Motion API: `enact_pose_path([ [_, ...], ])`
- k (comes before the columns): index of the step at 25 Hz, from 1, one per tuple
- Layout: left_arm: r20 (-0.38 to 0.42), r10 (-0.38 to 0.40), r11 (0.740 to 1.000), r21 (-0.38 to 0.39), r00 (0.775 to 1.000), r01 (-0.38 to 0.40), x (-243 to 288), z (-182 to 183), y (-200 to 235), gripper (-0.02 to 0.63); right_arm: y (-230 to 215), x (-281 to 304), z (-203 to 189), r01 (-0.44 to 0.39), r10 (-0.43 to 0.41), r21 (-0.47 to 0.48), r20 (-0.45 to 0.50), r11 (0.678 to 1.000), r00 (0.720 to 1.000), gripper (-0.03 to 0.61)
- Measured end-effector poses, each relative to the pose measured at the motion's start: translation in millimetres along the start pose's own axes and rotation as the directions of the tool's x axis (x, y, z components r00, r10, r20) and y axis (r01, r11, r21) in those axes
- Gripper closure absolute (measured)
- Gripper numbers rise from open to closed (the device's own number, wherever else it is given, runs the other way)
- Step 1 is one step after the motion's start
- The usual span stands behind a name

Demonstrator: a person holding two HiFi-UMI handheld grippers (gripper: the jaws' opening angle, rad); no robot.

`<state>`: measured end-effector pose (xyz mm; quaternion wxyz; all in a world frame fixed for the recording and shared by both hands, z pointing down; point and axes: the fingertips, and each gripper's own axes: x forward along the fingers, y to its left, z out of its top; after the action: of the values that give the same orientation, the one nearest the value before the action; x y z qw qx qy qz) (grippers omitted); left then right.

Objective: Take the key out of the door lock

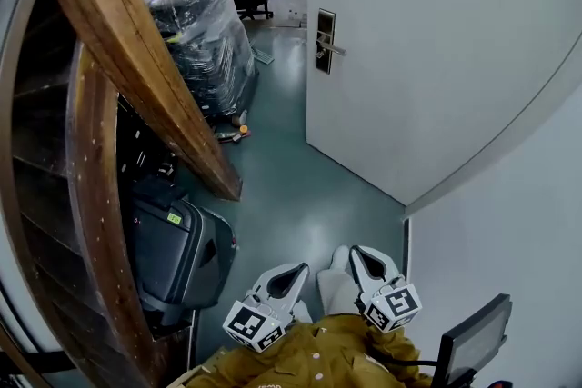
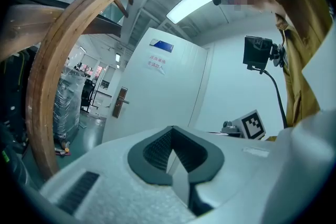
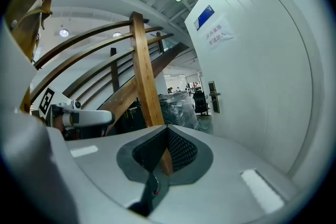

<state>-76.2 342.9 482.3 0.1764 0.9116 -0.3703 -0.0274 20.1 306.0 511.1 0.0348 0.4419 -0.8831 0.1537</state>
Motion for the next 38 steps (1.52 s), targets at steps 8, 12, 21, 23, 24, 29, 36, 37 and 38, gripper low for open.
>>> enact_pose_path([
  [8,-0.014,0.012,1.000,0.013,1.000,-0.012,108,32,68,0.615,-99,87,42,-0.013,0.013,-0.003,0.023,1.000,1.000,0.572],
  [12,-0.013,0.016,0.999,0.031,1.000,-0.015,185,64,93,0.614,-159,125,84,-0.039,0.039,-0.009,0.040,0.999,0.998,0.572],
  [21,-0.031,0.054,0.998,0.026,0.998,-0.053,295,103,156,0.615,-251,205,134,-0.088,0.087,0.002,0.044,0.996,0.995,0.572],
  [23,-0.036,0.058,0.998,0.011,0.998,-0.058,313,108,176,0.614,-264,225,137,-0.094,0.093,0.010,0.033,0.996,0.995,0.572],
  [24,-0.037,0.055,0.998,0.008,0.998,-0.055,322,111,186,0.615,-269,236,139,-0.095,0.094,0.013,0.029,0.995,0.995,0.572],
  [29,-0.042,0.007,1.000,0.009,0.999,-0.007,358,135,239,0.615,-292,289,158,-0.052,0.051,0.020,0.047,0.998,0.998,0.572],
  [36,-0.024,-0.073,0.997,-0.009,0.997,0.072,383,170,305,0.615,-304,363,187,0.026,-0.027,0.011,0.070,1.000,0.997,0.572],
  [37,-0.024,-0.087,0.996,-0.012,0.996,0.087,384,171,310,0.615,-304,369,188,0.041,-0.041,0.007,0.072,0.999,0.997,0.572],
  [38,-0.026,-0.101,0.995,-0.015,0.995,0.100,385,172,315,0.615,-305,374,188,0.056,-0.056,-0.001,0.071,0.998,0.996,0.572],
])
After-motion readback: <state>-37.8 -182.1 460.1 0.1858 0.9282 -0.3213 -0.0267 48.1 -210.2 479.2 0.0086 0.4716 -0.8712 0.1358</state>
